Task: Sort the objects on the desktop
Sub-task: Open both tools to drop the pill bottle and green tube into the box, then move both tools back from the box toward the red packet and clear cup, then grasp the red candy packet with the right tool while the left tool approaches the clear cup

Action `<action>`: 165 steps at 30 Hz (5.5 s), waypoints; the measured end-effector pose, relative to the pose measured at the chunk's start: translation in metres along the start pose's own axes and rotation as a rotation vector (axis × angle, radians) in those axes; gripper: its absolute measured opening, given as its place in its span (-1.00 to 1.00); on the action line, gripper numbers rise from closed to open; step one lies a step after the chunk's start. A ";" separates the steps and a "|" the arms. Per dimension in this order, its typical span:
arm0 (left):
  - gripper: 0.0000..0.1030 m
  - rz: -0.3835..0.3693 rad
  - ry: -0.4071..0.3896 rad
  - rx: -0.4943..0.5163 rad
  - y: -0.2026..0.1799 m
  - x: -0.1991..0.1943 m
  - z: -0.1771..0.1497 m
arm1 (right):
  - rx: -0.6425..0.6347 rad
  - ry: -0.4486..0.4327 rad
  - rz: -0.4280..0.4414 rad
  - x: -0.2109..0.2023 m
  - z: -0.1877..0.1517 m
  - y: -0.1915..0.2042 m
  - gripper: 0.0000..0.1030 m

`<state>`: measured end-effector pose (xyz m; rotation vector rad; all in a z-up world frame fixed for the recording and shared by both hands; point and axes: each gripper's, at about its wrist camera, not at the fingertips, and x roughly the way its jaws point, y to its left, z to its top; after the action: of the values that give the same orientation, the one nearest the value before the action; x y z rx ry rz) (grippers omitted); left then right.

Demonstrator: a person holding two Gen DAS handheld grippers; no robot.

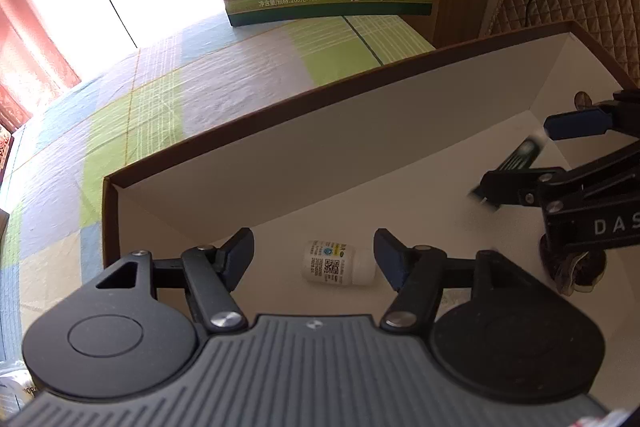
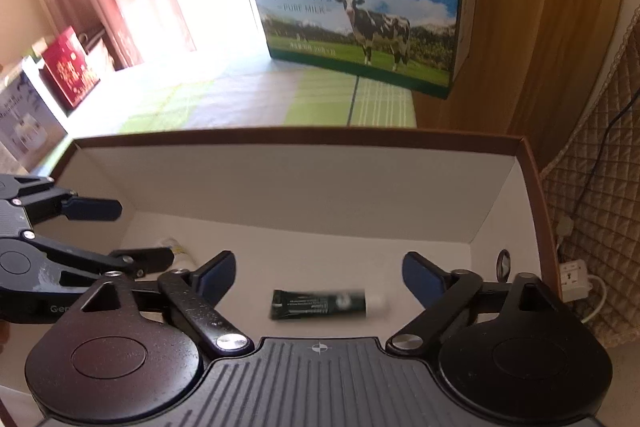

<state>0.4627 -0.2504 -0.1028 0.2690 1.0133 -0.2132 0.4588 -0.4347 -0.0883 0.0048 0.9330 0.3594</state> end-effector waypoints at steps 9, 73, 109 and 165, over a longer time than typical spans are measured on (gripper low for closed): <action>0.43 -0.005 -0.056 -0.002 -0.001 -0.026 -0.007 | 0.034 -0.059 0.054 -0.040 -0.007 0.003 0.94; 0.92 0.028 -0.144 -0.155 0.034 -0.214 -0.183 | 0.014 -0.117 0.000 -0.168 -0.134 0.146 0.96; 0.90 0.151 -0.015 -0.337 0.207 -0.213 -0.320 | -0.121 -0.036 0.218 -0.080 -0.153 0.345 0.96; 0.80 0.083 0.094 -0.305 0.323 -0.107 -0.320 | -0.198 0.086 0.069 0.042 -0.145 0.387 -0.53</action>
<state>0.2468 0.1628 -0.1317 0.0436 1.1096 0.0305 0.2512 -0.0796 -0.1468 -0.1613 0.9799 0.5184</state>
